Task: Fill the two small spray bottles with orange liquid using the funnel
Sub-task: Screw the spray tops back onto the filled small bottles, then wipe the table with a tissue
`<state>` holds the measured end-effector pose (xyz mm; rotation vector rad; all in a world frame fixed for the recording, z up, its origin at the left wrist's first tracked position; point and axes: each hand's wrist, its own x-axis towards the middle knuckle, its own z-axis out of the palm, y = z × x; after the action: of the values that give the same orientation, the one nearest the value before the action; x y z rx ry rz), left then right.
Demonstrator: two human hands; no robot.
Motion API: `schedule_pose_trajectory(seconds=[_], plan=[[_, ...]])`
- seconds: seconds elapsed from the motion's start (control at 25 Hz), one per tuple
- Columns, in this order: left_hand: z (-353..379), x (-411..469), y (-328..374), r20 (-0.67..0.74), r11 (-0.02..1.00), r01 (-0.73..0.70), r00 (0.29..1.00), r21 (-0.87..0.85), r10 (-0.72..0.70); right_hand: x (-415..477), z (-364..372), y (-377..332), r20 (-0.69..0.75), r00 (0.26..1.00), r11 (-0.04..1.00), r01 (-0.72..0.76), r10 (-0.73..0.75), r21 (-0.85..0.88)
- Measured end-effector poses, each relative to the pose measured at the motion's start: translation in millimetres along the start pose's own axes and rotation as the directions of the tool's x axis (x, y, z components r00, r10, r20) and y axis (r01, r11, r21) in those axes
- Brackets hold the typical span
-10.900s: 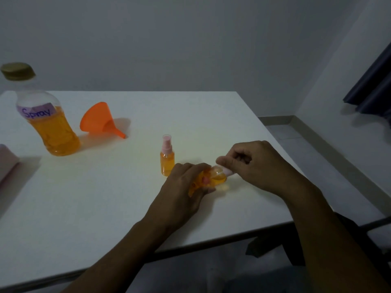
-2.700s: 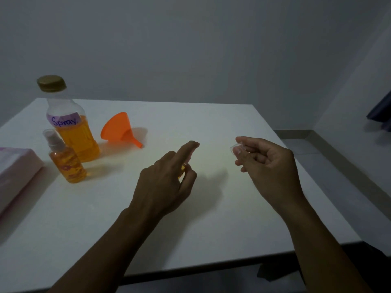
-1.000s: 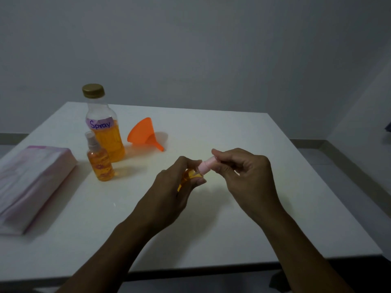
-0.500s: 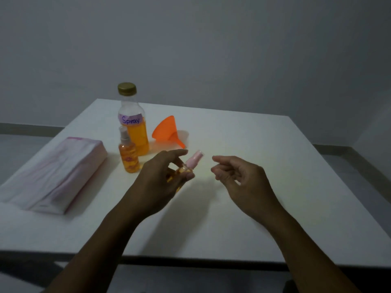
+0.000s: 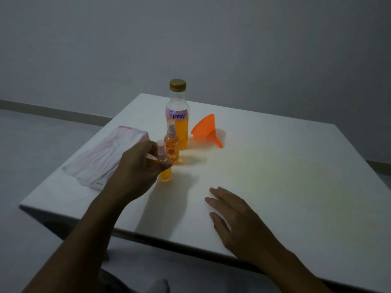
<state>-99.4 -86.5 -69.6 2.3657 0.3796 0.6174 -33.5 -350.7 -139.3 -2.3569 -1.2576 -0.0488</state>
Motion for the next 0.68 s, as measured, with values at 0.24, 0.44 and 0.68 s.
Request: schedule_pose_trajectory(seconds=[0.24,0.44,0.68], plan=[[2.4,-0.2,2.1,0.012,1.0,0.0,1.0,-0.008,0.0,0.5,4.5,-0.7,-0.035,0.999,1.0,-0.001,0.001,-0.02],[9.9,4.2,-1.1,-0.023,0.999,0.038,0.999,0.015,-0.038,0.1,4.3,-2.7,-0.051,0.999,1.0,-0.006,0.005,-0.016],[5.0,2.7,-1.6,-0.016,0.999,-0.017,1.0,0.044,0.017,-0.2,6.4,-0.8,-0.051,0.999,1.0,-0.005,0.004,-0.024]])
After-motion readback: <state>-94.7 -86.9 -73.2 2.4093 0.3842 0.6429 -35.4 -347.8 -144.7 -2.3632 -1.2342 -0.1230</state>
